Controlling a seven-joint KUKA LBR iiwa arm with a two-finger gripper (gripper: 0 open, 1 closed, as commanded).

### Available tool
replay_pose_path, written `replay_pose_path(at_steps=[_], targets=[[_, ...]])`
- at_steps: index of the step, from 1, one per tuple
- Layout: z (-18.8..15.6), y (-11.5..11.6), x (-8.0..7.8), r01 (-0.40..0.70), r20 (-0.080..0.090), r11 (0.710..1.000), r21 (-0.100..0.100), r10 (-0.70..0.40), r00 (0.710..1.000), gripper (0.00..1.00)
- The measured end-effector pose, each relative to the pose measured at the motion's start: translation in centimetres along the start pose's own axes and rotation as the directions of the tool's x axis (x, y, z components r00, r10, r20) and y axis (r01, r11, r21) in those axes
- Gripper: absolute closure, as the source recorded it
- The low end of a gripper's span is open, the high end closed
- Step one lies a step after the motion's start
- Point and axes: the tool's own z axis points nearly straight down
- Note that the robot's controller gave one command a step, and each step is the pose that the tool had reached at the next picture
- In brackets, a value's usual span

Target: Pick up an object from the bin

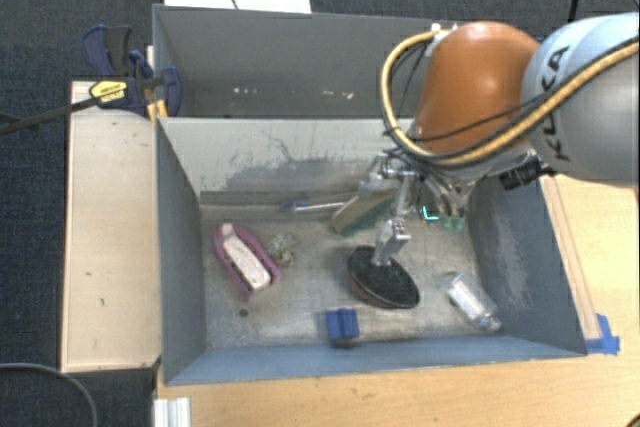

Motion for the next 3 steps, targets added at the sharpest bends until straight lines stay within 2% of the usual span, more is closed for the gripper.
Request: replay_pose_path(at_steps=[1, 2, 3], targets=[[10.1, -3.6, 0.1, 0.17, 0.008, 0.985, 0.0, -0.17, 0.985, 0.0], [11.0, -3.1, 1.8, 0.173, 0.003, 0.985, -0.002, -0.173, 0.985, 0.0], [11.4, -3.2, 1.9, 0.17, 0.008, 0.985, 0.0, -0.17, 0.985, 1.0]])
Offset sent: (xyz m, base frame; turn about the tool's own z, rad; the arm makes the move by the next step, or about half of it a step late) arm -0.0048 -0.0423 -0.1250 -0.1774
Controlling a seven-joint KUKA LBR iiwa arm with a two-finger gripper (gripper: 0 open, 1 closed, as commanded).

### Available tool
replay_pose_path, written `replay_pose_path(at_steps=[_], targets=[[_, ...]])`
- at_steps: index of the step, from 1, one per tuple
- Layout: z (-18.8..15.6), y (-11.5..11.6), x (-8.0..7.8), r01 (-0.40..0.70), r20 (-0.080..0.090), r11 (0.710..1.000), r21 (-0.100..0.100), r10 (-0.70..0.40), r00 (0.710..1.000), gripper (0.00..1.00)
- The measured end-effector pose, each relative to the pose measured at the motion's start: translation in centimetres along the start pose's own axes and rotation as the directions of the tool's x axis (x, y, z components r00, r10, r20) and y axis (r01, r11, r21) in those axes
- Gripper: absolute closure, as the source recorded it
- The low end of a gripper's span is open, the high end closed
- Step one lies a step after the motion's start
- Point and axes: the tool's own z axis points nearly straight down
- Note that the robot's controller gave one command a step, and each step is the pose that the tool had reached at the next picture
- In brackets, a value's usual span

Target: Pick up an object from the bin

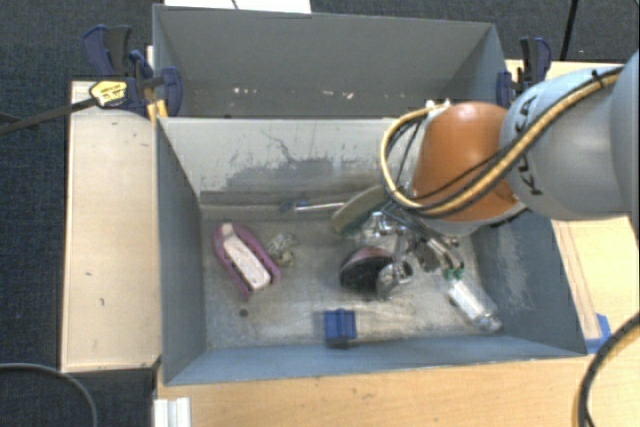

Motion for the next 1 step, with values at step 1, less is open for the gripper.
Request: replay_pose_path(at_steps=[1], targets=[[-15.08, -0.98, -1.45, 0.121, 0.007, 0.993, 0.004, -0.121, 0.993, 1.0]])
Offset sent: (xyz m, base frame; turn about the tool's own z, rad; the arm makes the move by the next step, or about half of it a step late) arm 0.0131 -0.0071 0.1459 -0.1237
